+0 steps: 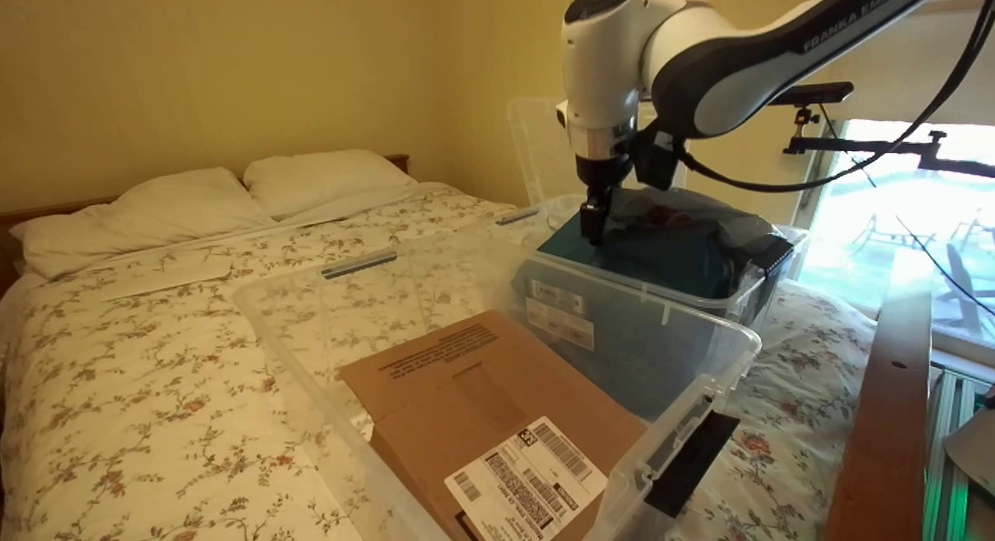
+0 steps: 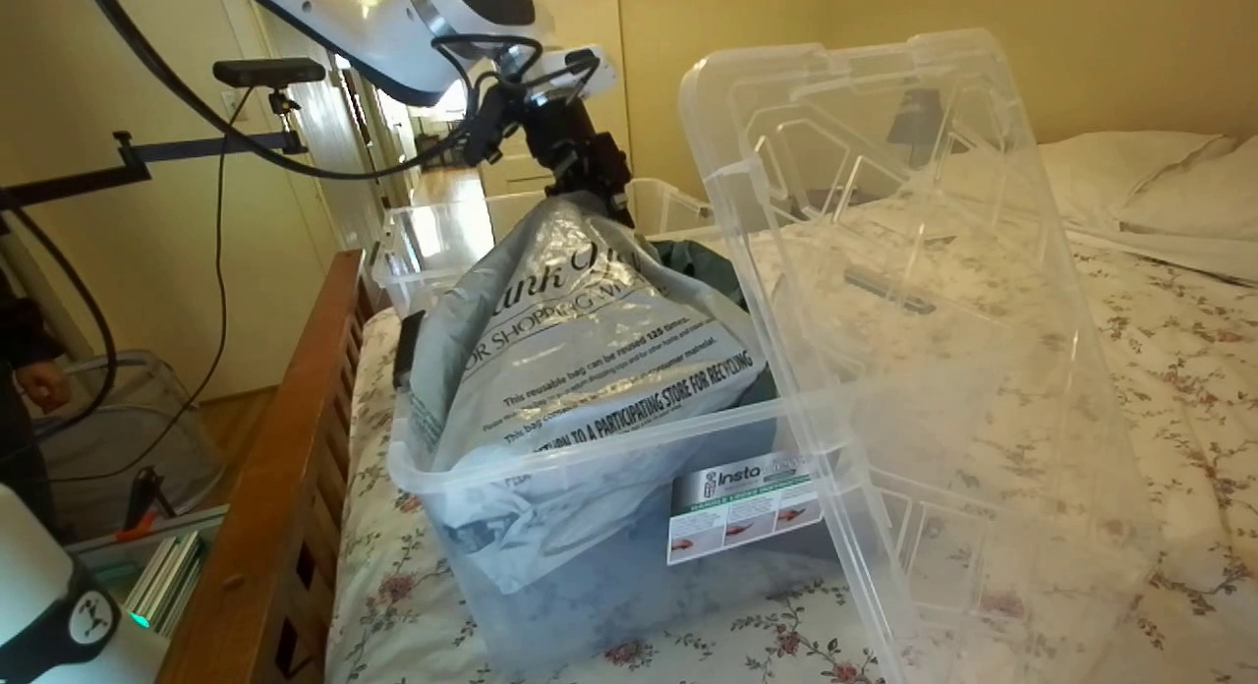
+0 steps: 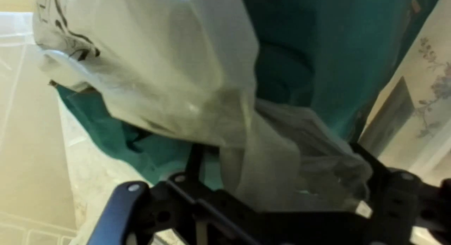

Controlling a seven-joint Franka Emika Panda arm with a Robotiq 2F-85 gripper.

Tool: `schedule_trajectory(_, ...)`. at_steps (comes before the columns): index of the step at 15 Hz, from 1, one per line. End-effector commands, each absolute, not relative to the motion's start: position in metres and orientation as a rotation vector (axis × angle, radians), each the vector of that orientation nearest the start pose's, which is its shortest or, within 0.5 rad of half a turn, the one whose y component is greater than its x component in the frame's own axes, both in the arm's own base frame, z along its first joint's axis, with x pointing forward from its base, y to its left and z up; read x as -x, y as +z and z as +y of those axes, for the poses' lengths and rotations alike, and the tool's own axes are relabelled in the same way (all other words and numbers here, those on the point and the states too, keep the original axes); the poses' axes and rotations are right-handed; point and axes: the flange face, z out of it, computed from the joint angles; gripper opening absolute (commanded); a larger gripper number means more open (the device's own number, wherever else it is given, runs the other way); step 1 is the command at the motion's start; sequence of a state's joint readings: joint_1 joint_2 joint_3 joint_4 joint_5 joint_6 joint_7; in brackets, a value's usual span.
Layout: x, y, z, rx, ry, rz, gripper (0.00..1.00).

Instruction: Push the grey plastic bag down in the container on the right and close the container on the left with the clear lid

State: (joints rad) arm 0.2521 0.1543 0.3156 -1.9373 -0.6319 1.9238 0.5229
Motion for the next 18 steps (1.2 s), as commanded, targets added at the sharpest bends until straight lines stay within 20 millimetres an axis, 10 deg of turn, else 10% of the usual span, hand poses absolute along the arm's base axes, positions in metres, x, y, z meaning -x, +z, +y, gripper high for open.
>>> schedule_trajectory(1, -0.495, 0.482, 0.273, -2.583, 0.341, 0.314, 1.0)
schedule_trajectory(6, -0.471, 0.55, 0.271, -2.478, 0.512, 0.207, 1.0)
schedule_trajectory(12, -0.466, 0.555, 0.278, -2.597, 0.542, 0.284, 1.0)
schedule_trajectory(18, -0.541, 0.557, 0.264, -2.31, 0.795, 0.23, 1.0)
